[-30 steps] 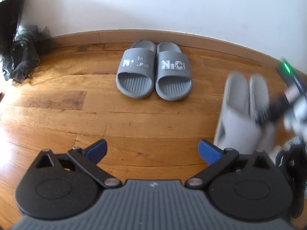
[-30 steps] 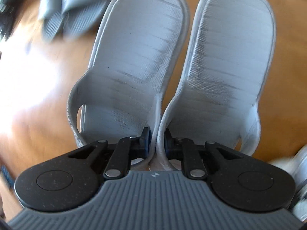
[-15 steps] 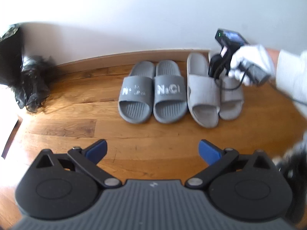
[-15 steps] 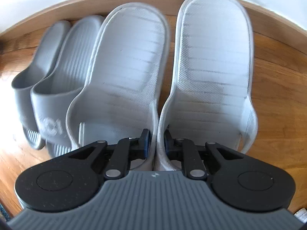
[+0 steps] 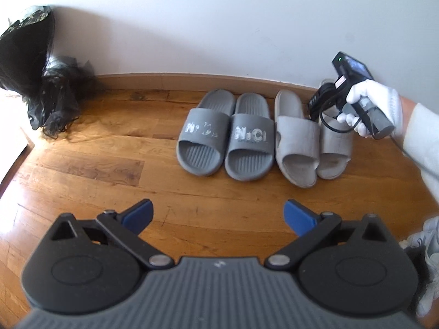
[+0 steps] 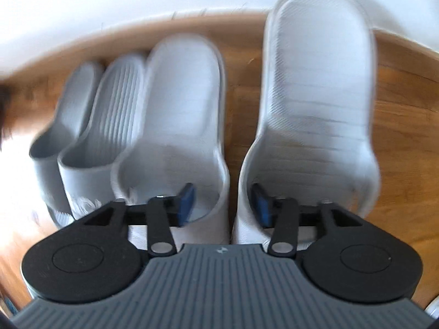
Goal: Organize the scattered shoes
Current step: 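Place the light grey slides beside the NCI slides with the right tool, then move the right tool to the black sneakers and grasp them by their heels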
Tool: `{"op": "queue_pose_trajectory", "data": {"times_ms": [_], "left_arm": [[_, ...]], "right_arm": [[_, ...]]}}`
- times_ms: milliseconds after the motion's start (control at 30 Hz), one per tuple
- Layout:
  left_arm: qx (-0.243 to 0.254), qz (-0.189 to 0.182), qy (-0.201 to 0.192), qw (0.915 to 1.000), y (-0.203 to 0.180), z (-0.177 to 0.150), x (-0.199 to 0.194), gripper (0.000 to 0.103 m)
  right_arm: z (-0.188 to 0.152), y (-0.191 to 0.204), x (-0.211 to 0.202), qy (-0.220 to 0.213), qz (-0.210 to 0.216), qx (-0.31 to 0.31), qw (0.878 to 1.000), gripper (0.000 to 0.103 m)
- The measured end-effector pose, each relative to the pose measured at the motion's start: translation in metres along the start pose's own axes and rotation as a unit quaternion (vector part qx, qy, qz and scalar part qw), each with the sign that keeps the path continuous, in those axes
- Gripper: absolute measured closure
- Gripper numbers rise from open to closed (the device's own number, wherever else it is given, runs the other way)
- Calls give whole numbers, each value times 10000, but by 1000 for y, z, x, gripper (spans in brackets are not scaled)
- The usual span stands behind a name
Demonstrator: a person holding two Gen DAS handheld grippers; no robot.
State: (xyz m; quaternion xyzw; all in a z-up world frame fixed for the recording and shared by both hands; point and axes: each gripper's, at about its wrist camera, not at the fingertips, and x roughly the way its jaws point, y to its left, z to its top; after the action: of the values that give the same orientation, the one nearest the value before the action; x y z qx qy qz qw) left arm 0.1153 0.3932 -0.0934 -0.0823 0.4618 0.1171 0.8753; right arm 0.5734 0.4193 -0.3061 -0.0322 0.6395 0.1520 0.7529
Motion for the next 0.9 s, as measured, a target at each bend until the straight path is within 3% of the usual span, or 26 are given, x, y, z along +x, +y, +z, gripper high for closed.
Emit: {"op": "queue_pose_trajectory", "data": {"times_ms": [133,233,300,333,367,400,500,600,700,833,900], "left_arm": [[36,-199,-46,9998,-6,5,-3,0],[122,-364,-121,9992,-13,5,-8,0],[168,-448,-127,9988,-17,2,-9,0],[199,-476,-111,9986,-19,0,-8,0],[220,-487,-102,9985,-21,0,-8,0],[240,-486,-94,9985,-23,-1,-7,0],[248,-418,-9,9988,-32,-2,2,0],[157,-397,87,9991,-36,0,7,0],[149,-485,124,9986,-40,-2,5,0],[-106,-480,610,9969,-40,-8,0,0],[-242,-531,724,9957,-38,-8,-2,0]], "right_arm": [[-13,-18,-63,-859,299,-156,9957,15],[-79,-44,-101,-1161,580,-371,9908,14],[-136,-40,-101,-1223,445,-695,9891,14],[-172,-51,-109,-1208,330,-828,9887,14],[-185,-78,-115,-1156,311,-878,9889,16],[-198,-103,-120,-1096,298,-924,9892,24],[-253,-130,-106,-729,427,-801,9932,46],[-251,-119,-70,-571,631,-657,9942,56],[-237,-87,-45,-719,830,-679,9916,57],[-221,-30,0,-778,606,-477,9940,58],[-211,-19,-8,-885,467,-266,9946,66]]}}
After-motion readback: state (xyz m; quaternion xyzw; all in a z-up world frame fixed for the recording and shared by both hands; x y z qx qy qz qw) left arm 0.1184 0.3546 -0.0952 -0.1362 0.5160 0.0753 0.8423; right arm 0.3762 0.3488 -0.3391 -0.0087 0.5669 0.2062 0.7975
